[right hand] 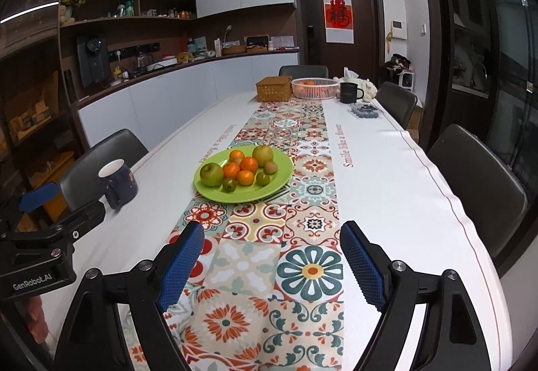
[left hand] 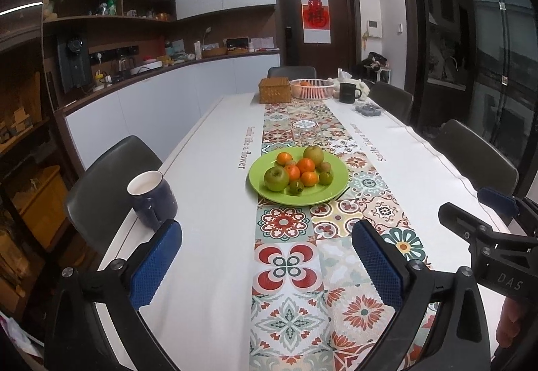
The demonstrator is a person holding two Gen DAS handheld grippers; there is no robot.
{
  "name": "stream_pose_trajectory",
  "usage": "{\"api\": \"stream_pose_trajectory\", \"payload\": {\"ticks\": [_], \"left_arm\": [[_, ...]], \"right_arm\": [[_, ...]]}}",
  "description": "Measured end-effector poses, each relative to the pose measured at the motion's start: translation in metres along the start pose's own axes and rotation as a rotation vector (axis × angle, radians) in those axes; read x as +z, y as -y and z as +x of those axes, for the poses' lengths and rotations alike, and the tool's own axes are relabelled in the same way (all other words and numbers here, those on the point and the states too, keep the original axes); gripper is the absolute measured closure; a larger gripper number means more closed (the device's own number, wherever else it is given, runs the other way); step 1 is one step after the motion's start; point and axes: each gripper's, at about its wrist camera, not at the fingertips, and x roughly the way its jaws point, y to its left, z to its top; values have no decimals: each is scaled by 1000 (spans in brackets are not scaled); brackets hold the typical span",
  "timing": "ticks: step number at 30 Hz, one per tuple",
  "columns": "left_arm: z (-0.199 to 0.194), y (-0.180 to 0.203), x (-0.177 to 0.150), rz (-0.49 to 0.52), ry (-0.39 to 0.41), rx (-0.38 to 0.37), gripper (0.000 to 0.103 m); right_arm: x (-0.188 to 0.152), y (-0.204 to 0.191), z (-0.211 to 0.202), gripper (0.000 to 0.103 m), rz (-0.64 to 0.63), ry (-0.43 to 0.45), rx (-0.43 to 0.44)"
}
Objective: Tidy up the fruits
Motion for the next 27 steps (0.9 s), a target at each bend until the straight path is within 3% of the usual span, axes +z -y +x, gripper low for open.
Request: {"api": "stream_pose_trajectory", "payload": {"ticks": [27], "left_arm": [[-18,-5,-1,-35,14,-8,0]], "right_arm": [[8,-8,-21,20,-19,48,-2]]}}
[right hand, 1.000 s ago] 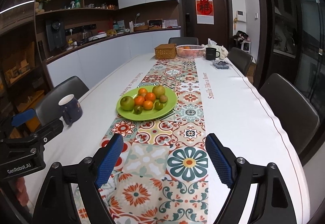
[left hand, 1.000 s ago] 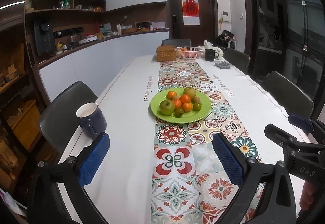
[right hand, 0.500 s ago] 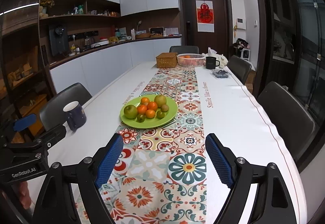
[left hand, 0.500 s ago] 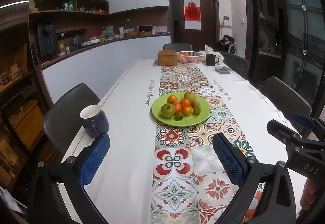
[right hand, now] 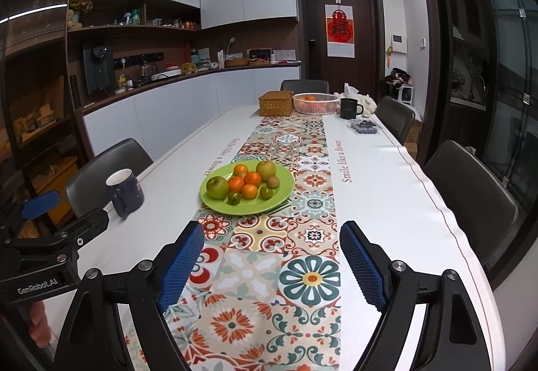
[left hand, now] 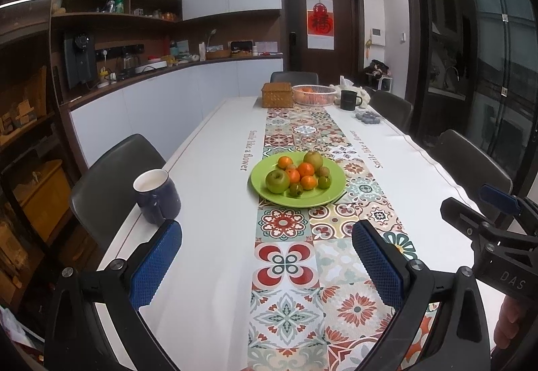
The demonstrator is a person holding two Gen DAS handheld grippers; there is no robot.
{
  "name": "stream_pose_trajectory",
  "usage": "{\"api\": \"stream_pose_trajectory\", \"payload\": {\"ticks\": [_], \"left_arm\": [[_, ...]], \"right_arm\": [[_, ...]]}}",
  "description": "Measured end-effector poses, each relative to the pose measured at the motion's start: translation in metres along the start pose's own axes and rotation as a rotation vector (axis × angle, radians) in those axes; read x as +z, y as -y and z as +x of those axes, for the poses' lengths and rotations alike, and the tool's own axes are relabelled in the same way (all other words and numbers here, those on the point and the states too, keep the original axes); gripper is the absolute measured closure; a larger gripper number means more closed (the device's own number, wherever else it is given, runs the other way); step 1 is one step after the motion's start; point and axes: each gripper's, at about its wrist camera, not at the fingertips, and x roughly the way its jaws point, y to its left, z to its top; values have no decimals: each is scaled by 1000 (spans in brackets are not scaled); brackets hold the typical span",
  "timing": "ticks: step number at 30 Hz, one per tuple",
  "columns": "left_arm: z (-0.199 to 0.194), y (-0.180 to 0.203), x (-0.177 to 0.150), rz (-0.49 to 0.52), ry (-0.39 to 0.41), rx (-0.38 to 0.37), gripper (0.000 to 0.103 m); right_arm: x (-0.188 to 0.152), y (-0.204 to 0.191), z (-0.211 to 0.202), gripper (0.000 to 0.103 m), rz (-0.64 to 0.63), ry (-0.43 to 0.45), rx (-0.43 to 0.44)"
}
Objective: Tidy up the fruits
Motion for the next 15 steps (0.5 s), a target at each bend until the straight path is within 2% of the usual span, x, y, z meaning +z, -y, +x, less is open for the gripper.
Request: {"api": "stream_pose_trajectory", "payload": {"ticks": [15], "left_arm": [[1,0,-1,-14,-1,13,0]], "right_arm": [[-2,1,0,20,-2,-7,0]]}}
